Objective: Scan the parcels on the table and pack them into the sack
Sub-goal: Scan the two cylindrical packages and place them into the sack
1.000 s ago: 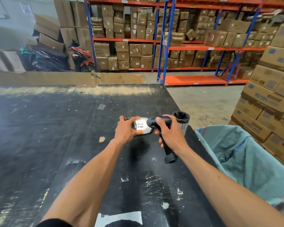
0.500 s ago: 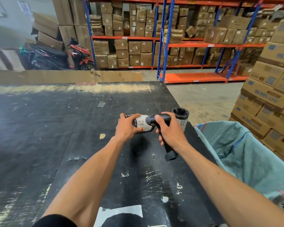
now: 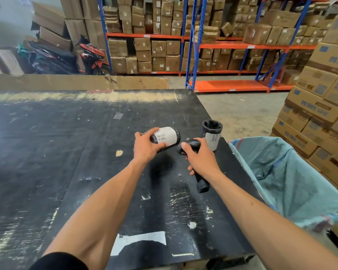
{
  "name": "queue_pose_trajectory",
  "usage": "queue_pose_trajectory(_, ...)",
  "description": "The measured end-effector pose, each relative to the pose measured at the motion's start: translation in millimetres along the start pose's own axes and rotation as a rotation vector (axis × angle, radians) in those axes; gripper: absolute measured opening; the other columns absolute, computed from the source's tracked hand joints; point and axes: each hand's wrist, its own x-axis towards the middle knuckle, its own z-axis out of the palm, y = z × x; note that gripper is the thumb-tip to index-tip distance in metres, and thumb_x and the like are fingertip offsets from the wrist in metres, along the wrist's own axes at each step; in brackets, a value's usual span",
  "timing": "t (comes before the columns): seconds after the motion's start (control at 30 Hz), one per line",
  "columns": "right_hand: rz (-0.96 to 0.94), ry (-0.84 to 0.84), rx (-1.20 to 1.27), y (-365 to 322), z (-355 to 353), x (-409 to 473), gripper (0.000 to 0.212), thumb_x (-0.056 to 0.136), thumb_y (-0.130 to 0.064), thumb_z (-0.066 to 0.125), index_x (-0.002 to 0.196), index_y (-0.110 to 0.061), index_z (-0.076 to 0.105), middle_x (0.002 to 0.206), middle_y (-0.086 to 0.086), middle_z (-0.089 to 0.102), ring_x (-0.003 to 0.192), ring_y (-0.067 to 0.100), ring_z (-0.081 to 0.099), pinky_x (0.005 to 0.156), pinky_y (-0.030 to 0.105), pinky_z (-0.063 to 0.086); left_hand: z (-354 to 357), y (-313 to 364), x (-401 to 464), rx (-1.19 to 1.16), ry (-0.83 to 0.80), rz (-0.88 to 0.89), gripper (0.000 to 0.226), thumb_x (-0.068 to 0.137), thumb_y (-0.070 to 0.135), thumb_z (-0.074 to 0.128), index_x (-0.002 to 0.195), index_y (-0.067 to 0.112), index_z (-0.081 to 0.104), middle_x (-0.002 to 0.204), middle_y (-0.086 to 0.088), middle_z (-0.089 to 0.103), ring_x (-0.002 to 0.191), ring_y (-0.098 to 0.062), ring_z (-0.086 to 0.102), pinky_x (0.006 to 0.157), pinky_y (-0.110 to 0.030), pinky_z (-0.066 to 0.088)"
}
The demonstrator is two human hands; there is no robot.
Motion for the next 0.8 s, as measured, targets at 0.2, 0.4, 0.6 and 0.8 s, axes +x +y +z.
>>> queue_pose_trajectory(0.2, 0.155, -0.028, -0.177, 51, 13, -15, 0.056, 0.099, -0.056, 0.060, 0.139, -0.023, 0.038, 0.102, 0.004, 0.068, 0.059, 0.026, 0.076, 0.061, 0.043, 0.066, 4, 4, -25, -0.134, 0.037, -0.033, 0.070, 0.073, 0.039, 0.087, 0.137, 0.037, 0.058, 0.120, -0.003, 0.041, 0.098, -0.012, 0.047, 0.095, -0.020, 0.037)
queue_pose_trajectory(0.4, 0.170, -0.037, -0.418, 72, 25, -16, 0.067, 0.088, -0.076, 0.050, 0.133, -0.027, 0.040, 0.108, 0.005, 0.071, 0.084, 0.032, 0.076, 0.091, 0.044, 0.059, 9, 4, -38, -0.179, 0.022, 0.021, 0.071, 0.070, 0.042, 0.089, 0.135, 0.041, 0.059, 0.118, -0.002, 0.045, 0.100, -0.001, 0.050, 0.089, -0.010, 0.036)
queue_pose_trajectory(0.6, 0.157, -0.062, -0.600, 60, 12, -19, 0.074, 0.094, -0.077, 0.046, 0.148, -0.026, 0.040, 0.133, 0.012, 0.064, 0.126, 0.039, 0.059, 0.101, 0.046, 0.043, 15, 20, -46, -0.245, 0.057, 0.068, 0.070, 0.070, 0.044, 0.090, 0.133, 0.043, 0.060, 0.119, 0.000, 0.046, 0.109, -0.007, 0.053, 0.087, -0.005, 0.037)
queue_pose_trajectory(0.8, -0.020, 0.087, -0.023, 34, -29, 3, 0.067, 0.100, -0.065, 0.052, 0.157, -0.034, 0.036, 0.147, 0.006, 0.059, 0.137, 0.021, 0.052, 0.101, 0.035, 0.037, 40, 62, -53, -0.333, 0.121, 0.119, 0.071, 0.071, 0.044, 0.090, 0.134, 0.046, 0.058, 0.119, 0.003, 0.048, 0.109, 0.001, 0.053, 0.084, 0.001, 0.036)
